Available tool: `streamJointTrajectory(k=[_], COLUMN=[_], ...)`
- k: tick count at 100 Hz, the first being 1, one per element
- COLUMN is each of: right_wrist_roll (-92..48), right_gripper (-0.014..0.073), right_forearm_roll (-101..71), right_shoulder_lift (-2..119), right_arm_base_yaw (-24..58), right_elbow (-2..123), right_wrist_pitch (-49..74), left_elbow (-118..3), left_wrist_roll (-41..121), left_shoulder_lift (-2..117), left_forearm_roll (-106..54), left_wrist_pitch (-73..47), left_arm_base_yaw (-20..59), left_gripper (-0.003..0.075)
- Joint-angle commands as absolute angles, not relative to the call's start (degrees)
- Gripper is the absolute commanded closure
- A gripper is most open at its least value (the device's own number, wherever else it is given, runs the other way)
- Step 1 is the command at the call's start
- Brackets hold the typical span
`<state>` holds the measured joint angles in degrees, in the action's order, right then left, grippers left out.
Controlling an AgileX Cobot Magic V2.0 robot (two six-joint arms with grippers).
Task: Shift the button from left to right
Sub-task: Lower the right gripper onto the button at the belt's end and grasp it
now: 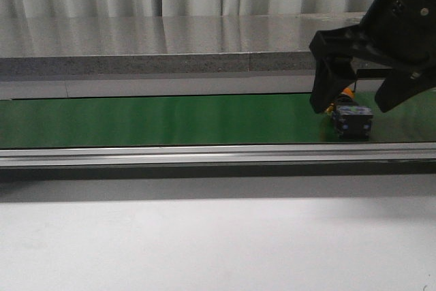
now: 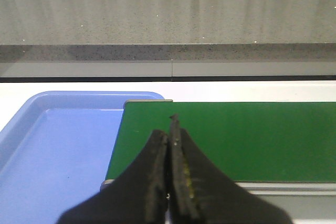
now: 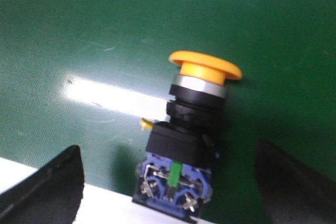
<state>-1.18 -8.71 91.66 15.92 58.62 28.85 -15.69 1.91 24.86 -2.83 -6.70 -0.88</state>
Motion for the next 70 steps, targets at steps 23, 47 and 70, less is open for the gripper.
streamJointTrajectory(k=[23,47,70], right_wrist_roll=[-1.77,-1.77,-1.77], right_gripper=[0.0217,0.0403,0.0403], right_forearm_roll=[-8.14,-8.14,-4.78], right_shoulder_lift=[93.43,92.08,89.61], right_arm_base_yaw=[15.86,15.45,10.83], right_elbow=[60.54,61.74,69.46], right_wrist_pitch=[27.21,29.34,34.50], left_elbow=[-17.41,-17.41,-17.41], left_wrist_roll=[1.72,1.72,1.72], left_shoulder_lift=[25.08,25.08,25.08], left_forearm_roll=[-3.38,-3.38,-3.38], left_wrist_pitch=[-2.57,-2.57,-2.57], left_arm_base_yaw=[-0.45,-0.45,-0.45], left_gripper=[0.0741,0.0741,0.0741])
